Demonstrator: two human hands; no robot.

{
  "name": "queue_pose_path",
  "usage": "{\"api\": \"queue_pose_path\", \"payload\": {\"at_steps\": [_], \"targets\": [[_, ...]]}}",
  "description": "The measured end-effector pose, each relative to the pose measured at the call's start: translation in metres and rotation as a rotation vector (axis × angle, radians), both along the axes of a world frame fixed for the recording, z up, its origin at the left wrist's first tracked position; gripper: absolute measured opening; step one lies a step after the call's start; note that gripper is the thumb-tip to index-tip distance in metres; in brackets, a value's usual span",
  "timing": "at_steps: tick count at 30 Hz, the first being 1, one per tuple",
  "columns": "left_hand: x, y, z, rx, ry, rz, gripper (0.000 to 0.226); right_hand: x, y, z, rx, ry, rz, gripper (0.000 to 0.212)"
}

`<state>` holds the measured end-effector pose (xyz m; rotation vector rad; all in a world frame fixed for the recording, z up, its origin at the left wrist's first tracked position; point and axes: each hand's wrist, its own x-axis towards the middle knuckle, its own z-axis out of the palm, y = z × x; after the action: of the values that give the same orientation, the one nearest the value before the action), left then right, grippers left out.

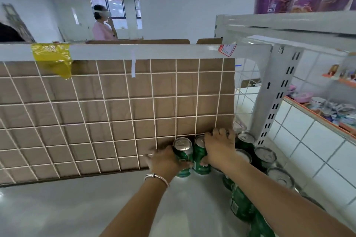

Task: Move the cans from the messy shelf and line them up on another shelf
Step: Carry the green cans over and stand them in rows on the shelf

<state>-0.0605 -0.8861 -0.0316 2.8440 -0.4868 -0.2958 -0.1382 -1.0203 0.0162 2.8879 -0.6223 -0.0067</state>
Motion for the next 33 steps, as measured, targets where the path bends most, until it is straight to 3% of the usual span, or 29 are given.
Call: {"api": "queue_pose_path", "payload": {"at_steps": [4,8,14,18,23,33], "targets": [[-0.017,0.003,-0.004,0.060,-0.041,0.007,0.095,-0.008,0.008,-0.004,0.007,-0.087,0.043,0.106],[-0.033,0.027,-0.021,-0.031,0.070,0.033,0.099,-0.015,0.016,-0.004,0.075,-0.133,0.175,0.098],[-0.051,0.081,-0.026,-0.157,0.097,0.163,0.067,-0.018,0.064,-0.001,0.194,-0.343,0.461,0.058],[-0.066,0.139,-0.024,-0.281,0.105,0.227,0.049,-0.016,0.121,-0.017,0.351,-0.104,0.531,0.039],[-0.088,0.222,-0.018,-0.437,0.128,0.311,0.040,-0.017,0.200,-0.040,0.473,0.133,0.586,0.050],[-0.148,0.441,-0.004,-0.574,0.009,0.584,0.035,-0.025,0.413,-0.035,0.577,0.199,0.787,0.051]]}}
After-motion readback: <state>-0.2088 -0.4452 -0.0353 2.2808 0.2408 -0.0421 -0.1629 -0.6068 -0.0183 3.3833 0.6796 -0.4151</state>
